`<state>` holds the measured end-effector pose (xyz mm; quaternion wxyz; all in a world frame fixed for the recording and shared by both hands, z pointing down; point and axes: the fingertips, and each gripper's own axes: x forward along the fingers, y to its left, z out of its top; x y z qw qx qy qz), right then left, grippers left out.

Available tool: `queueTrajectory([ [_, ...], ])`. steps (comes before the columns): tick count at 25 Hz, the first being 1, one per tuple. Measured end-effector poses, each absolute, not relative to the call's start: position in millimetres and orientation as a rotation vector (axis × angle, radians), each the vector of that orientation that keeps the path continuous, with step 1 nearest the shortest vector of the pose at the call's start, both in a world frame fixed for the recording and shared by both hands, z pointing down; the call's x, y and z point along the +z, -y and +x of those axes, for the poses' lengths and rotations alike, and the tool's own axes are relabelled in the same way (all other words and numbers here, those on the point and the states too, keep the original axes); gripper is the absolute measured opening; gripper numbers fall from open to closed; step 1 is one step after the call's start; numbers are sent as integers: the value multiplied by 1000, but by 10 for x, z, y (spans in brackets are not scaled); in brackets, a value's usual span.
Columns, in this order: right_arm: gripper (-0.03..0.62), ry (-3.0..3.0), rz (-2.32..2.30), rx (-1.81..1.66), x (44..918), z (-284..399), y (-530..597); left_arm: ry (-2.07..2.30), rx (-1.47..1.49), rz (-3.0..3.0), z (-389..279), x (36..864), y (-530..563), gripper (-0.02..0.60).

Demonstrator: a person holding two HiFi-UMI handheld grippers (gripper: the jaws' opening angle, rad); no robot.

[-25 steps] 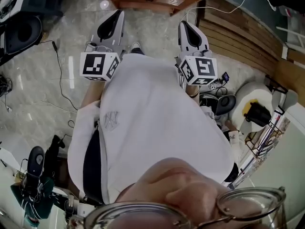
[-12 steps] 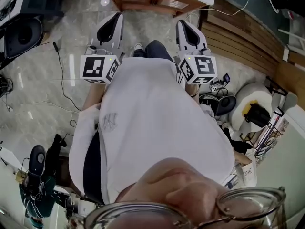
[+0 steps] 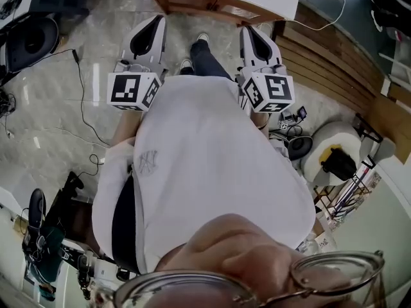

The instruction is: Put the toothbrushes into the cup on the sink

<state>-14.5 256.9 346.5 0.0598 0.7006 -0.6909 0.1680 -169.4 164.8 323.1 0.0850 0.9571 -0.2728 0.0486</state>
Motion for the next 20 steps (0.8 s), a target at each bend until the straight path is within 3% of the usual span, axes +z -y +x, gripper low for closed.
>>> queueTrajectory([
  [20,9,2173,2033,484,3448,1012,-1481,973,130,2829,-689,3158,-665,9],
])
